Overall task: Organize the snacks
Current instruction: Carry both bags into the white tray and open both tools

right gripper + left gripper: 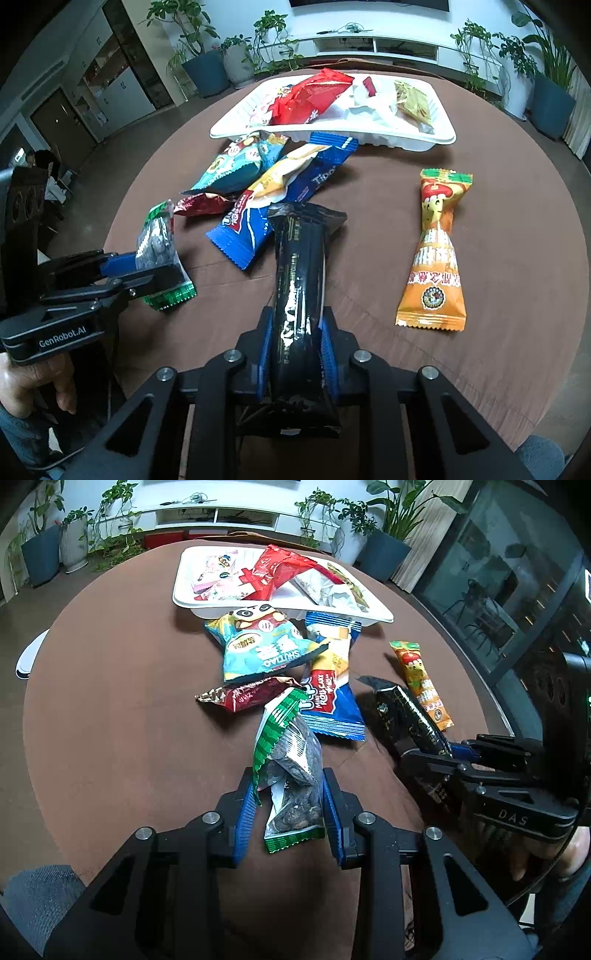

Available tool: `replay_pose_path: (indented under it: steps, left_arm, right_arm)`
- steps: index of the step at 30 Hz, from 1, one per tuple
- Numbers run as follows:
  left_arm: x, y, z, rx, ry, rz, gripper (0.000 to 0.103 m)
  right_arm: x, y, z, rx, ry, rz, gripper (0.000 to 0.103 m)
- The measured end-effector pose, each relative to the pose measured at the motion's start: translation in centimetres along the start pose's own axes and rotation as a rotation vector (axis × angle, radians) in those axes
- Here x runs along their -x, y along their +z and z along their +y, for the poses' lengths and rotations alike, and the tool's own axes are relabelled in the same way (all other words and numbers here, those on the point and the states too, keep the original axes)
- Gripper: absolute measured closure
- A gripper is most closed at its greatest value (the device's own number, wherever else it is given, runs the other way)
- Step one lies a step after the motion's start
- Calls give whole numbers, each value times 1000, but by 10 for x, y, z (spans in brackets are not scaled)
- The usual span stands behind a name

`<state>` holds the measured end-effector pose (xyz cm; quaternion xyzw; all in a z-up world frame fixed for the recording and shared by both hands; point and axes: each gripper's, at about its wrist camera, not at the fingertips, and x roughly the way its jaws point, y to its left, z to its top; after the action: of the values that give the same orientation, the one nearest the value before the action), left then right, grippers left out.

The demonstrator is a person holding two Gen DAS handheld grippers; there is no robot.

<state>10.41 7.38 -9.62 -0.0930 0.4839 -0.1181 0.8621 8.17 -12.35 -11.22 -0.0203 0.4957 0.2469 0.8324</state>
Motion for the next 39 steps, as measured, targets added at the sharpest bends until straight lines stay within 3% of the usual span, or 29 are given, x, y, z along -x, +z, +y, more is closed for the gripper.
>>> replay_pose_path:
  steps: [10,23,30,35,39]
  left_arm:
    - [16,2,3,29,-59,-19,72]
    - [40,39,26,65,-83,-79,72]
    - [57,95,37,35,-75,-140,72]
    - [61,148,41,-1,-56,-182,72]
    - [50,183,49,-10,-53,-167,72]
  right_arm:
    - [27,-1,-16,-81,47,-52,78]
    - [65,26,-73,-194,-2,-153,78]
    - [86,76,-93,-203,-27,-232,78]
    - [91,131,-82,-152,-12,-291,78]
    - [73,171,-68,-117,20,-290,78]
